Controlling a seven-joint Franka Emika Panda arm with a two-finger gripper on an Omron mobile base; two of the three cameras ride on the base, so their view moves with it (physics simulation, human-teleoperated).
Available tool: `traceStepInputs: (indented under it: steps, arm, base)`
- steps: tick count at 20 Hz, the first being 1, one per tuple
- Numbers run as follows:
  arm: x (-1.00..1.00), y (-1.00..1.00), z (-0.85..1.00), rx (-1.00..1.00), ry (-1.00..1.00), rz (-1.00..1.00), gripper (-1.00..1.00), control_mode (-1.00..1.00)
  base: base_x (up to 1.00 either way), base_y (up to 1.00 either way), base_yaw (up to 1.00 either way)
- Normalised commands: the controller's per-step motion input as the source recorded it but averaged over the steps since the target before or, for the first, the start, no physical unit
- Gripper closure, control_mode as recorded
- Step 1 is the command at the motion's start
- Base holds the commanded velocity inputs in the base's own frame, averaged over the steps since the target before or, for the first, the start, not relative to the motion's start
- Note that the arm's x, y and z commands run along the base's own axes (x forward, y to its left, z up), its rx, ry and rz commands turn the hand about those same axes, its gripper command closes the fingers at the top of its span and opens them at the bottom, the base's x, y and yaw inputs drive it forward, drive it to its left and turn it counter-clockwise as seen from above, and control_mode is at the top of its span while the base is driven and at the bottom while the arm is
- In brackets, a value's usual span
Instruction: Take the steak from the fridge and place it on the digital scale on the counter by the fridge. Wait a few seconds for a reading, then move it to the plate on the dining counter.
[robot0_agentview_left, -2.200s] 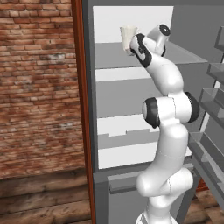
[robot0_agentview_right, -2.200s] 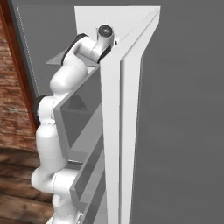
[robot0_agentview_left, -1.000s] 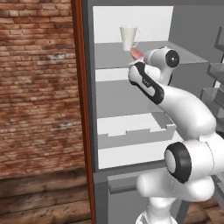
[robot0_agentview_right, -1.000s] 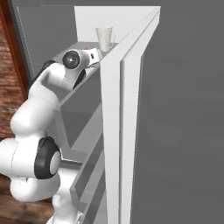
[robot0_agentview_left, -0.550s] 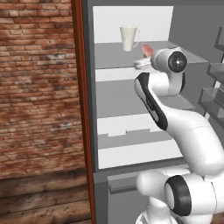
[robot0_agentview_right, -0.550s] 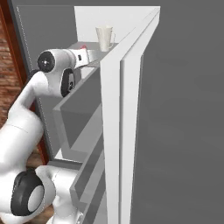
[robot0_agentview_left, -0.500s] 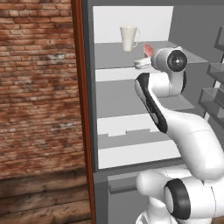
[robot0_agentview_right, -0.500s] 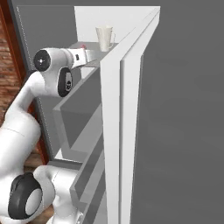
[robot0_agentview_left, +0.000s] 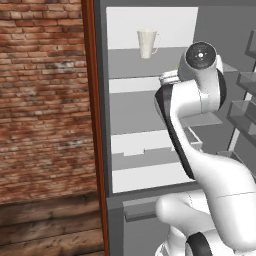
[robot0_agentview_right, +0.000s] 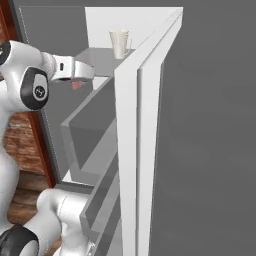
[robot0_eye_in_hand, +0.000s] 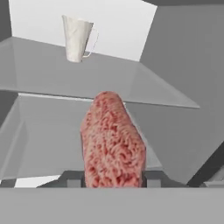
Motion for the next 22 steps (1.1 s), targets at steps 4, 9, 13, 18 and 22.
traceStepInputs:
  steps: [4, 9, 13, 18, 22]
  arm:
    - [-1.0, 0.0, -0.37, 0.05, 0.27, -0.14, 1.0, -1.0]
    - [-1.0, 0.0, -0.61, 0.07, 0.14, -0.1, 1.0, -1.0]
    - [-0.98, 0.0, -0.65, 0.13, 0.04, -0.03, 1.0, -1.0]
    - [-0.49, -0.01, -0.66, 0.23, 0.07, 0.0, 1.0, -1.0]
    - [-0.04, -0.1, -0.69, 0.25, 0.17, 0.0, 1.0, -1.0]
  base:
    - [0.0, 0.0, 0.0]
    - [0.0, 0.0, 0.0]
    - [0.0, 0.0, 0.0]
    - [0.0, 0.0, 0.0]
    - [0.0, 0.0, 0.0]
